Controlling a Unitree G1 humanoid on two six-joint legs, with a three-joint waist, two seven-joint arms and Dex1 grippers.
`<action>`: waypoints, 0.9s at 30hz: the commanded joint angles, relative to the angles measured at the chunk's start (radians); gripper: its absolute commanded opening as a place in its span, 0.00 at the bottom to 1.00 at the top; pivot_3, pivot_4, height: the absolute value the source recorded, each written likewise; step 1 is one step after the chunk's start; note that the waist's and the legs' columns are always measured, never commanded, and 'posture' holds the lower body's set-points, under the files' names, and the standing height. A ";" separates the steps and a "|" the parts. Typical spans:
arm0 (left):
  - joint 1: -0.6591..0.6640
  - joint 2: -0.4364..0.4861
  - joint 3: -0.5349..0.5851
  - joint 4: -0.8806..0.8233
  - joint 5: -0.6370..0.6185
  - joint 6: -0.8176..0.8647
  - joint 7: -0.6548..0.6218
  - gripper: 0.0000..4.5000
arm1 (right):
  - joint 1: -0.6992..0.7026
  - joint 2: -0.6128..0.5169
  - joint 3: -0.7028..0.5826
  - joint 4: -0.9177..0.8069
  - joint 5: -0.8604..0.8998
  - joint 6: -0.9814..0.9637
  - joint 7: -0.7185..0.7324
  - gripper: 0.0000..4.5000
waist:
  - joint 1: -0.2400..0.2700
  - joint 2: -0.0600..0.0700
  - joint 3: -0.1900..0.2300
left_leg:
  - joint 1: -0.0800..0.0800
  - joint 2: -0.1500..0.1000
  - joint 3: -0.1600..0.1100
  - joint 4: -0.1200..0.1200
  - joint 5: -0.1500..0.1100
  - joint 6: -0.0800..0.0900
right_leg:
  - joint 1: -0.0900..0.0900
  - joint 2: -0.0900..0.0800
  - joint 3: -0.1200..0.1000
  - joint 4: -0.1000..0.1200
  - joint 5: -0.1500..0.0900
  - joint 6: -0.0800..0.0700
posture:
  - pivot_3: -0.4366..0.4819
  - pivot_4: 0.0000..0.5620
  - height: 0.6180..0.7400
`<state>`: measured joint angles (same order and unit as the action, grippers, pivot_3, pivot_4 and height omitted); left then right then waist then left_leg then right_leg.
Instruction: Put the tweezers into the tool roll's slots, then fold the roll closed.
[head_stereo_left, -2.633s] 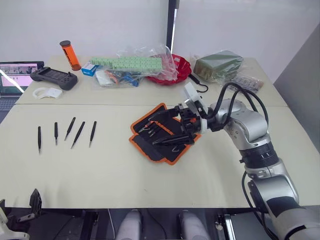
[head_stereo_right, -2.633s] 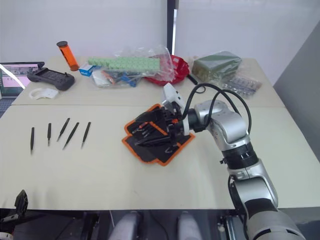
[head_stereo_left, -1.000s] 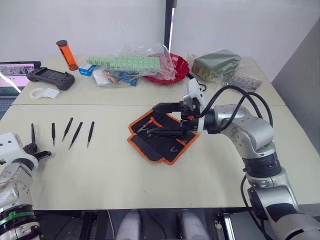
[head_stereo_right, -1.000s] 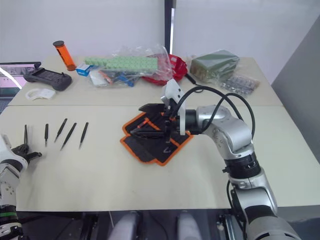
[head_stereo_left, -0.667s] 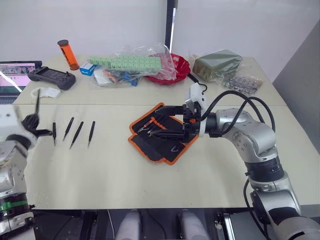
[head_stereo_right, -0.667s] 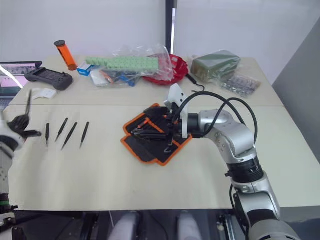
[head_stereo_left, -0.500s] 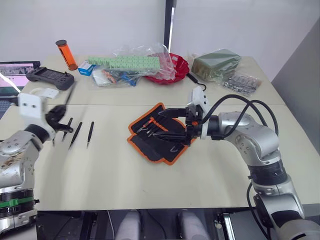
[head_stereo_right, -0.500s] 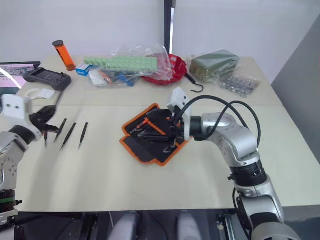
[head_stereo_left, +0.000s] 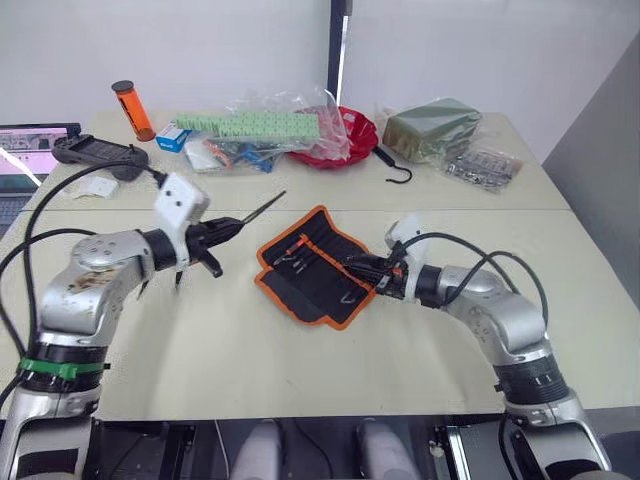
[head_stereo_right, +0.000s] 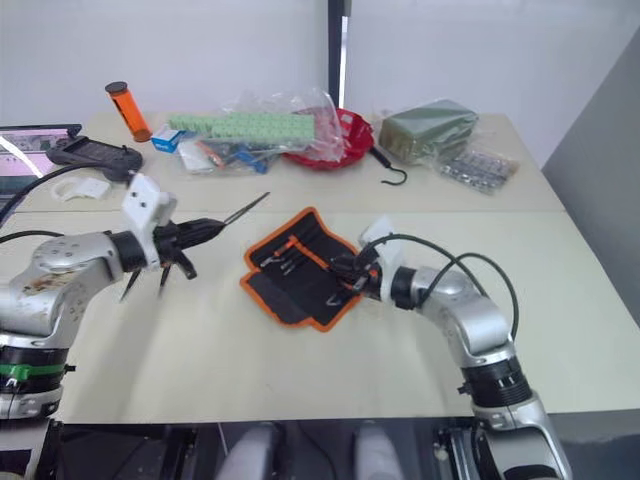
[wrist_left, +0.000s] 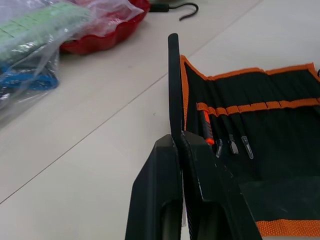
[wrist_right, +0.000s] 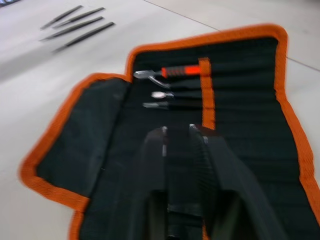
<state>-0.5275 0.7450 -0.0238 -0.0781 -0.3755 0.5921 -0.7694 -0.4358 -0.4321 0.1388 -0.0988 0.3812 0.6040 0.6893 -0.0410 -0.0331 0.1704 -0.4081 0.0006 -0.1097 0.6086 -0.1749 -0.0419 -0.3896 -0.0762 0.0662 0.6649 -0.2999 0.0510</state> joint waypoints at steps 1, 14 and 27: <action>-0.035 -0.017 -0.045 -0.006 0.027 0.017 -0.019 0.00 | 0.016 0.013 -0.014 0.022 -0.036 -0.079 -0.009 0.01 | -0.001 0.000 0.000 | 0.000 0.000 0.000 0.000 0.000 0.000 | 0.000 0.000 0.000 0.000 0.000 0.000 | 0.48 0.27 1.00; -0.102 -0.073 -0.143 -0.094 0.054 0.207 -0.011 0.00 | 0.113 0.026 0.019 0.127 -0.117 -0.141 -0.015 0.01 | -0.002 0.000 0.000 | 0.001 0.000 0.000 0.001 0.000 0.000 | 0.001 0.001 0.000 0.001 0.000 0.000 | 0.48 0.27 1.00; -0.079 -0.095 -0.183 -0.191 0.074 0.419 0.080 0.00 | 0.090 0.019 0.028 0.159 -0.143 -0.073 -0.021 0.01 | -0.002 0.000 0.000 | 0.003 0.000 0.000 0.003 0.000 0.000 | 0.004 0.001 0.000 0.002 0.000 0.001 | 0.48 0.27 1.00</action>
<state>-0.6077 0.6508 -0.2170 -0.2266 -0.3113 1.0016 -0.7091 -0.3670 -0.4045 0.1484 0.0196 0.2660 0.4918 0.6753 -0.0429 -0.0330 0.1705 -0.4047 0.0008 -0.1099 0.6114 -0.1749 -0.0419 -0.3857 -0.0753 0.0666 0.6668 -0.3000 0.0516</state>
